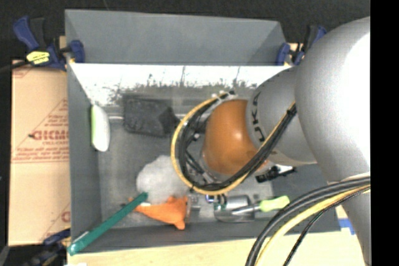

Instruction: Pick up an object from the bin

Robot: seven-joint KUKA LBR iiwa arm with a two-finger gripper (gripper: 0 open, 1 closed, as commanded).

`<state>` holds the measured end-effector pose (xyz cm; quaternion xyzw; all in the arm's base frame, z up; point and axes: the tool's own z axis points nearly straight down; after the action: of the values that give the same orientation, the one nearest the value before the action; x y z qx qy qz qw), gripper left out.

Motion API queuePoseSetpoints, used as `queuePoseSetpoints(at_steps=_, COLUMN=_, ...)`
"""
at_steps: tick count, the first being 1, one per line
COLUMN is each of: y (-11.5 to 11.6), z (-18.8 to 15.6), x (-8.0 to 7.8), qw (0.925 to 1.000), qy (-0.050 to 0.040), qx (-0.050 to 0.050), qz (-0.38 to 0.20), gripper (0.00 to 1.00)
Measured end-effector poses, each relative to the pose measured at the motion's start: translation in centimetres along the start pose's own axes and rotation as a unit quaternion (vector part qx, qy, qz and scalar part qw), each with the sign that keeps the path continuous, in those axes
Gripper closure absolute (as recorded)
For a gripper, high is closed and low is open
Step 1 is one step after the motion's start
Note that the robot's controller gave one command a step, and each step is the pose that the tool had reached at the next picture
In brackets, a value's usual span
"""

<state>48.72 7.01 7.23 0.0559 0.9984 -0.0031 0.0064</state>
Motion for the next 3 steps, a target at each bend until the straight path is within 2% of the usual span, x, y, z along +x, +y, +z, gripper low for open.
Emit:
queuePoseSetpoints(at_steps=1, y=1.3, z=-7.4, x=0.3, qw=0.9986, qy=0.0005, qx=0.0, qz=-0.053, gripper=0.0)
queuePoseSetpoints(at_steps=2, y=7.0, z=-1.1, x=-1.6, qw=0.9991, qy=-0.002, qx=0.0, qz=-0.042, gripper=0.0)
queuePoseSetpoints(at_steps=3, y=4.7, z=-7.2, x=-2.3, qw=0.9991, qy=0.0011, qx=0.001, qz=-0.043, gripper=0.0)
